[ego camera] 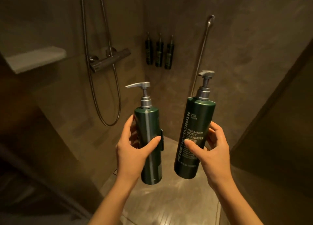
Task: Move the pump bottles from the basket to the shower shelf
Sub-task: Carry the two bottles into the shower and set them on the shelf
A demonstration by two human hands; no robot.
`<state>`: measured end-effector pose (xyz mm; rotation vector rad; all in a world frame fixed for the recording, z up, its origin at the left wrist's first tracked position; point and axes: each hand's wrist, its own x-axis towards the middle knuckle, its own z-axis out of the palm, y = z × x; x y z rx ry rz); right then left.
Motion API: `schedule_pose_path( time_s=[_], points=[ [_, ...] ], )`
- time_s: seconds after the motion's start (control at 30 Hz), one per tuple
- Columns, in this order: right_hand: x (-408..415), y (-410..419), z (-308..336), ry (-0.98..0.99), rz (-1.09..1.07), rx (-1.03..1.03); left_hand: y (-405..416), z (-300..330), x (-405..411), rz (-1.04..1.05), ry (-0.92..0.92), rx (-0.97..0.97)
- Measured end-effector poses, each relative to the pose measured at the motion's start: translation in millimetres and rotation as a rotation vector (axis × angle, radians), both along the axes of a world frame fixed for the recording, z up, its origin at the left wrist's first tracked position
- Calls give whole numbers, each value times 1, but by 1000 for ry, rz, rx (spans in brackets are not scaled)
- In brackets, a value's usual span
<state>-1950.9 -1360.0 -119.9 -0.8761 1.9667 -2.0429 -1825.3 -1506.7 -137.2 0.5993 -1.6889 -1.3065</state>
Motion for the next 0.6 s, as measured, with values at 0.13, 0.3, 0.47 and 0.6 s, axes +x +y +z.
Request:
schedule_pose_path(
  time_s=[0.13, 0.3, 0.47, 0.6],
  points=[
    [-50, -64, 4, 30, 68, -38, -57, 6, -39, 38, -12, -56],
    [-105, -165, 30, 89, 169, -92, -136, 31, -82, 131, 29, -126],
    [-126, -262, 59, 168, 344, -120, -197, 67, -93, 301, 74, -168],
    [-127, -331, 79, 158, 515, -180, -234, 88, -84, 474, 94, -225]
  ],
)
